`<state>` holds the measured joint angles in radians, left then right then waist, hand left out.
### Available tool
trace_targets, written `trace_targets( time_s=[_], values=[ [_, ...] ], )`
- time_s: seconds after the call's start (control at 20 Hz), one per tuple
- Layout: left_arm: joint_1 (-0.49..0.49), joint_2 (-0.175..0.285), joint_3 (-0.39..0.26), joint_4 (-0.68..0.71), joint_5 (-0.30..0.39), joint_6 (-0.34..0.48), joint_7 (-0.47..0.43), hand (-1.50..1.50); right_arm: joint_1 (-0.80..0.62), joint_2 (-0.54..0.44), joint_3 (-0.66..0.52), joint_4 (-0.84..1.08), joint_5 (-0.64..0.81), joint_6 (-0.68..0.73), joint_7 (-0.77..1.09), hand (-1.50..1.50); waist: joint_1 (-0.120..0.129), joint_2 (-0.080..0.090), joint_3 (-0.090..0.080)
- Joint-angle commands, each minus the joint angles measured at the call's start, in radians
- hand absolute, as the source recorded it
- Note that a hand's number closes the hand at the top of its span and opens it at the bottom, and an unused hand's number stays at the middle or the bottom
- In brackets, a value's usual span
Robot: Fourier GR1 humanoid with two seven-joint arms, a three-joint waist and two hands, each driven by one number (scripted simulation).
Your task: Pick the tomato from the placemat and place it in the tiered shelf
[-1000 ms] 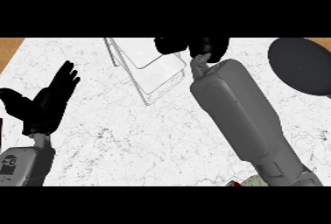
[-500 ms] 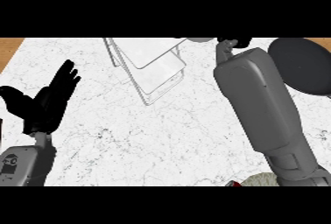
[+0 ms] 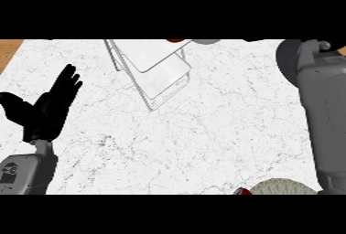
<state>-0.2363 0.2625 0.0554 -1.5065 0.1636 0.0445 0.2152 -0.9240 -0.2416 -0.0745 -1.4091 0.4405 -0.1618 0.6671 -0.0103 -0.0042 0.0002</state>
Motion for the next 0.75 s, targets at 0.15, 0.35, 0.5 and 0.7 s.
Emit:
trace_targets(
  time_s=[0.15, 0.35, 0.5, 0.7],
  values=[
    [-0.013, -0.015, 0.006, 0.036, -0.018, 0.005, -0.025, 0.0, 0.22, -0.135, -0.158, -0.288, -0.248, 0.197, -0.024, -1.5, -0.01, 0.0, 0.0],
    [-0.021, 0.025, 0.045, 0.007, 0.012, -0.021, 0.009, 0.0, 0.283, -0.211, -0.258, -0.356, -0.425, 0.342, -0.073, -1.5, -0.004, 0.0, 0.001],
    [0.034, -0.005, 0.001, -0.043, -0.004, -0.031, 0.02, 0.0, 0.318, -0.251, -0.269, -0.407, -0.436, 0.384, -0.096, -1.5, 0.006, 0.001, 0.0],
    [-0.053, 0.005, 0.031, 0.006, -0.004, -0.017, 0.057, 0.0, 0.441, -0.258, -0.267, -0.505, -0.466, 0.453, -0.162, -1.5, 0.0, 0.002, 0.0]
  ],
)
